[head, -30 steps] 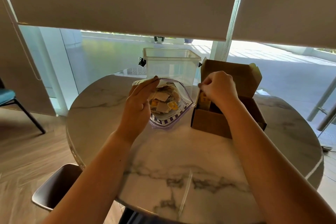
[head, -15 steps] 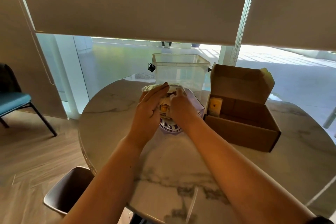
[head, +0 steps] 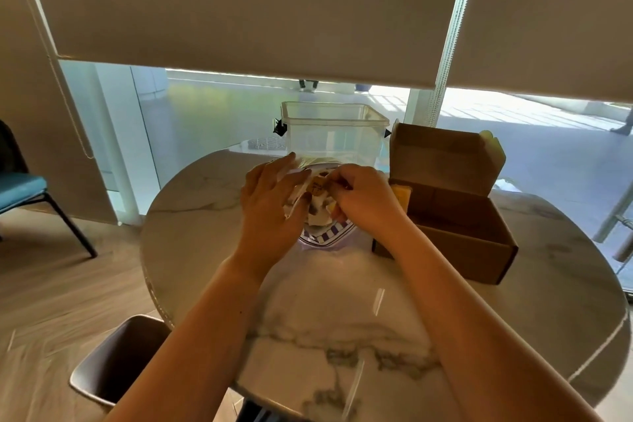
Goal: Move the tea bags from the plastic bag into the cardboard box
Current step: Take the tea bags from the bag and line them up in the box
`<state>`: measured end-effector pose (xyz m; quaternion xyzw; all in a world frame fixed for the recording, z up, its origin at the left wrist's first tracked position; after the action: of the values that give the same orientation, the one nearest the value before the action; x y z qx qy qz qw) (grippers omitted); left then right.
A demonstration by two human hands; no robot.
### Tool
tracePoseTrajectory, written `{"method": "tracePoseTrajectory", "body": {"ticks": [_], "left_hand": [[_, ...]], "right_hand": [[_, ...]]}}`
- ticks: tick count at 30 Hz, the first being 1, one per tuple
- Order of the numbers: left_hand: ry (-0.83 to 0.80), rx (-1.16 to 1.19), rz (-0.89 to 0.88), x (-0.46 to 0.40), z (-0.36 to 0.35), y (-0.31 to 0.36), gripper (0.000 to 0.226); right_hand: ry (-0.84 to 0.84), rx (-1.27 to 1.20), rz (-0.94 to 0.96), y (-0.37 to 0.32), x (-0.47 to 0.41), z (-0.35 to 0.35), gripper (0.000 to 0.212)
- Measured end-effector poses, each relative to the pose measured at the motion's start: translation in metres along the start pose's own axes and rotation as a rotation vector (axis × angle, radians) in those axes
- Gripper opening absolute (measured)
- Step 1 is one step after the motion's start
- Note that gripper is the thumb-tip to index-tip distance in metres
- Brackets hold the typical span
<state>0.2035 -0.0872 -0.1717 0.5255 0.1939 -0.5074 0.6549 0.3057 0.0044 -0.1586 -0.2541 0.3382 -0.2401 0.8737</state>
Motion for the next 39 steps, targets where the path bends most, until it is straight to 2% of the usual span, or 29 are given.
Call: {"method": "tracePoseTrajectory", "body": {"ticks": [3, 8, 10, 13, 16, 18, 19, 21, 23, 26, 28, 32, 36, 39], "left_hand": [[0.048, 0.033, 0.051, 0.001, 0.002, 0.001, 0.025], [0.014, 0.200, 0.136, -0.001, -0.001, 0.008, 0.013], [-0.016, 0.186, 0.097, -0.001, -0.006, 0.011, 0.010], [-0.059, 0.107, 0.014, 0.002, -0.013, 0.015, 0.022], [0.062, -0.076, -0.205, 0.009, -0.005, 0.038, 0.030], [0.107, -0.167, -0.403, 0.017, -0.007, 0.063, 0.024], [0.076, -0.199, -0.496, 0.023, -0.014, 0.073, 0.022], [-0.103, -0.254, -0.630, 0.034, -0.041, 0.086, 0.024], [-0.224, -0.347, -0.695, 0.041, -0.064, 0.093, 0.028], [-0.299, -0.423, -0.656, 0.035, -0.084, 0.103, 0.034], [-0.348, -0.399, -0.587, 0.029, -0.092, 0.105, 0.025], [-0.413, -0.343, -0.488, 0.029, -0.099, 0.099, 0.011], [-0.453, -0.208, -0.424, 0.031, -0.092, 0.094, 0.021], [-0.537, 0.002, -0.351, 0.029, -0.087, 0.088, 0.019]], "right_hand": [[0.025, -0.214, -0.072, 0.005, 0.011, 0.004, 0.015], [0.076, -0.532, -0.086, 0.001, 0.019, 0.016, 0.017], [0.090, -0.529, -0.080, 0.002, 0.019, 0.023, 0.015], [0.204, -0.545, -0.086, 0.010, 0.017, 0.045, 0.013], [0.353, -0.614, -0.120, 0.027, 0.017, 0.076, 0.011], [0.415, -0.515, -0.169, 0.048, 0.019, 0.094, 0.014], [0.423, -0.411, -0.196, 0.060, 0.020, 0.100, 0.016], [0.400, -0.200, -0.272, 0.084, 0.021, 0.107, 0.021], [0.326, -0.018, -0.370, 0.103, 0.023, 0.108, 0.015], [0.129, 0.294, -0.439, 0.117, 0.021, 0.102, 0.020], [0.041, 0.387, -0.457, 0.122, 0.020, 0.097, 0.022], [-0.005, 0.361, -0.464, 0.132, 0.016, 0.084, 0.014], [-0.093, 0.294, -0.483, 0.133, 0.012, 0.068, 0.004], [-0.086, 0.288, -0.504, 0.132, 0.006, 0.063, 0.009]]}}
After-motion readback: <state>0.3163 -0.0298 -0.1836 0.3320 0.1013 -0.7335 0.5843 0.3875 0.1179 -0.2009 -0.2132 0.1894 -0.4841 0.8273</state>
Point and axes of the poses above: each hand's wrist, its own x-axis away from the middle knuckle, its own z-axis out of the back of the hand, y = z × x, the point moved 9 cm from there along -x, towards the middle knuckle, and after that the axes turned 11 degrees about z, right-handed, at the moved point
